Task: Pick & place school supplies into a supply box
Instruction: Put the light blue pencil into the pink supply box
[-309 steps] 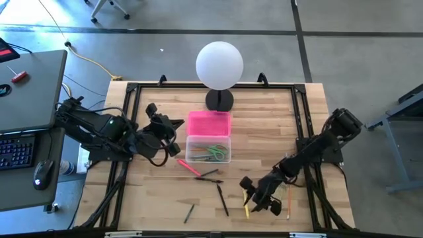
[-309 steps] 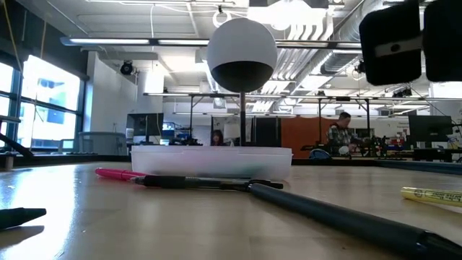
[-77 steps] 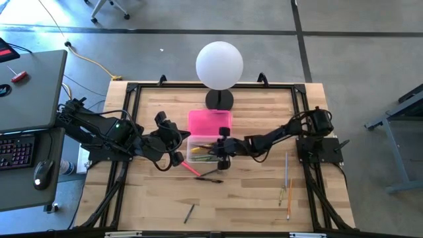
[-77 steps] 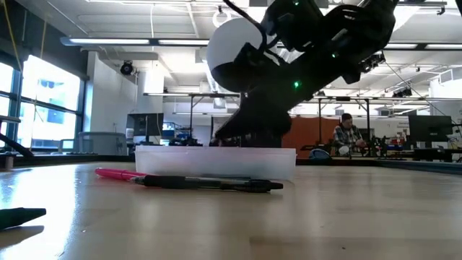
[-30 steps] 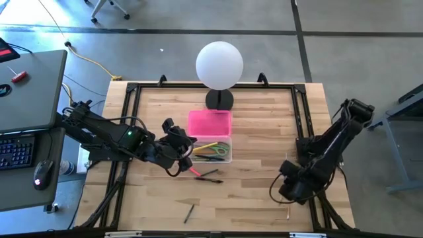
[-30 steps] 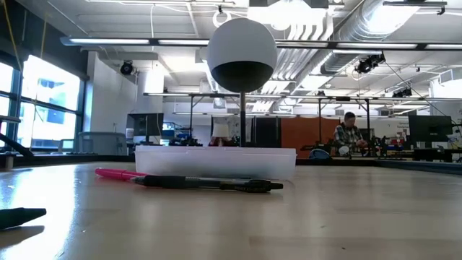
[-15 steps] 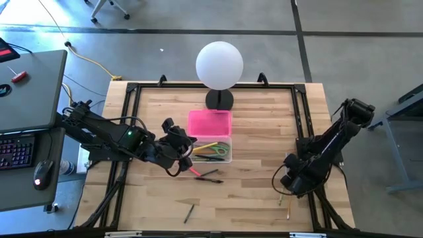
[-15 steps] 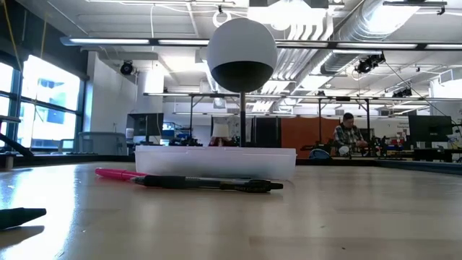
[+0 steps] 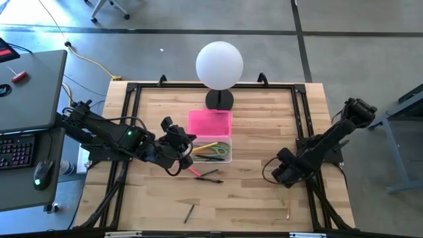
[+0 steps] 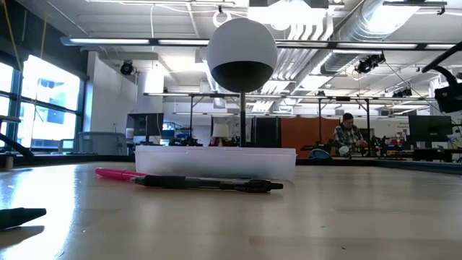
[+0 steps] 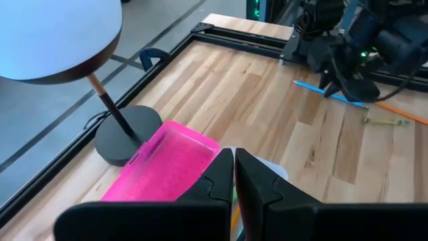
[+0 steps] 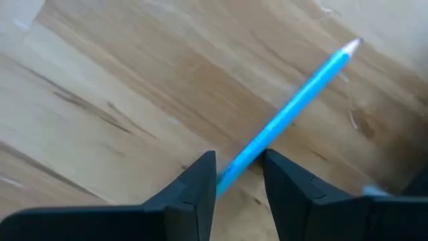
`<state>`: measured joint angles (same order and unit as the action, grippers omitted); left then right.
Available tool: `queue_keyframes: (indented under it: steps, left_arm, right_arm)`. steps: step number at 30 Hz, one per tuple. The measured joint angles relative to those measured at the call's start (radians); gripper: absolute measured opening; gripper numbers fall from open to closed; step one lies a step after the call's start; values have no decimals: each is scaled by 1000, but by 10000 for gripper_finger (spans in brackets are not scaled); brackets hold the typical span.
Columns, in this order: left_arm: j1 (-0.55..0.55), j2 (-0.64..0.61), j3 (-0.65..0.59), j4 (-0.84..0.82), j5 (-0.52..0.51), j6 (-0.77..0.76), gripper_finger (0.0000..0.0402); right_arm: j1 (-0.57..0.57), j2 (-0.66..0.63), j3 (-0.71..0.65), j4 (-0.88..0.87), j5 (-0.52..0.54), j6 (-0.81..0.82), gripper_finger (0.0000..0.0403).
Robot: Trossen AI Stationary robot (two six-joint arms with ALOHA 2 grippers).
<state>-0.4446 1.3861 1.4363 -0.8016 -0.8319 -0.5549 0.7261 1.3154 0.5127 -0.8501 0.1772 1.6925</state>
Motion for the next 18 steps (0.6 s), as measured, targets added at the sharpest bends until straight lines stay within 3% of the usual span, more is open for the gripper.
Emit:
queue_keyframes:
  steps: [7, 13, 18]
  left_arm:
    - [0, 0, 0, -1, 4, 5, 46]
    - [0, 0, 0, -2, 3, 8, 46]
    - [0, 0, 0, -2, 3, 8, 46]
  right_arm:
    - [-32, -1, -46, 95, 109, -183, 80]
    - [-58, 5, -43, 199, 293, -296, 57]
    - [-114, 17, -40, 501, 422, -589, 41]
